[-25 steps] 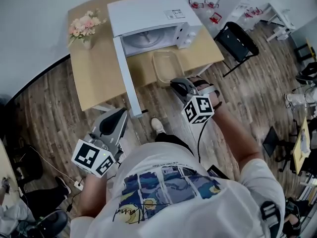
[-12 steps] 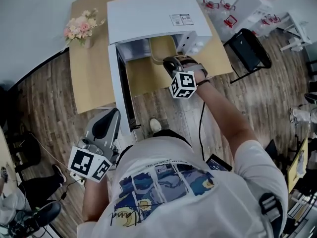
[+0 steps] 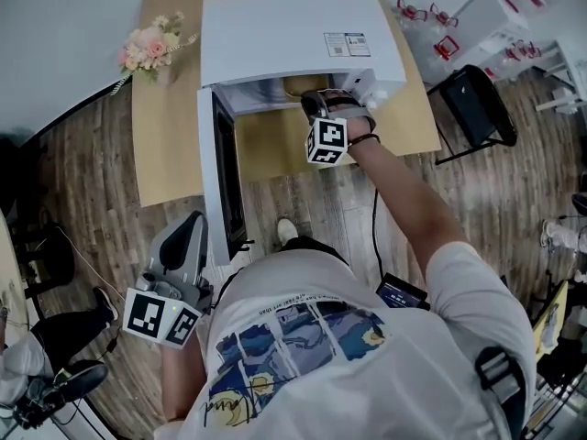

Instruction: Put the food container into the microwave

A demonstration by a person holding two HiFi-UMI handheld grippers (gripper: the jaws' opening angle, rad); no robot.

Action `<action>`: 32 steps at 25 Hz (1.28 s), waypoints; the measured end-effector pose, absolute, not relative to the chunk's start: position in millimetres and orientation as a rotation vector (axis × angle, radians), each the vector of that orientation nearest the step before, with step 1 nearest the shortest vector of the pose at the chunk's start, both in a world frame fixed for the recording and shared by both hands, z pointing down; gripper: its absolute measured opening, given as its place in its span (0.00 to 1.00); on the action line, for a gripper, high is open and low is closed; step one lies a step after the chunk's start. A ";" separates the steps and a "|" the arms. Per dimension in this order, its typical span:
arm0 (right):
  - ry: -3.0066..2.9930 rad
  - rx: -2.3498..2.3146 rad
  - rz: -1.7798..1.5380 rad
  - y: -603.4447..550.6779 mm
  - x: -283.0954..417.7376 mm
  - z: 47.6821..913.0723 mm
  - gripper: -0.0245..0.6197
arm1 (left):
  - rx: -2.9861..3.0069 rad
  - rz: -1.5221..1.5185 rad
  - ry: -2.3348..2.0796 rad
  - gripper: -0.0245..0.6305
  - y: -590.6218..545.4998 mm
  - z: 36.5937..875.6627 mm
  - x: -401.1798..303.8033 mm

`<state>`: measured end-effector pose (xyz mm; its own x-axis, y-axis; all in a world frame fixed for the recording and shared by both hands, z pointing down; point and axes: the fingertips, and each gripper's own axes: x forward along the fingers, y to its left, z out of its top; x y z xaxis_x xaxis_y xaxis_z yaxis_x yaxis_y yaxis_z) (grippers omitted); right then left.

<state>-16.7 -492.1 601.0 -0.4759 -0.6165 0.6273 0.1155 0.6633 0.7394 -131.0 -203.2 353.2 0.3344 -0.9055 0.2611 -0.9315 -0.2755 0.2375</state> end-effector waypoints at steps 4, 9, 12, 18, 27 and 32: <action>-1.861 0.408 -0.929 -507.9 -25.4 609.1 0.09 | 2.219 0.113 -1.664 0.05 -202.2 355.0 -131.3; -1.836 0.397 -0.946 -519.2 -32.6 617.6 0.09 | 2.157 0.130 -1.698 0.05 -194.0 359.9 -134.7; -1.823 0.394 -0.956 -524.0 -34.8 620.4 0.09 | 2.124 0.139 -1.705 0.05 -189.9 365.0 -136.6; -1.854 0.389 -0.939 -528.1 -42.1 622.1 0.14 | 2.116 0.165 -1.686 0.05 -194.5 369.5 -130.9; -1.919 0.428 -0.878 -520.8 -40.3 617.8 0.27 | 2.142 0.205 -1.657 0.05 -194.0 368.7 -127.8; -1.962 0.485 -0.878 -506.8 -37.0 604.0 0.27 | 2.163 0.195 -1.637 0.05 -188.1 369.8 -130.7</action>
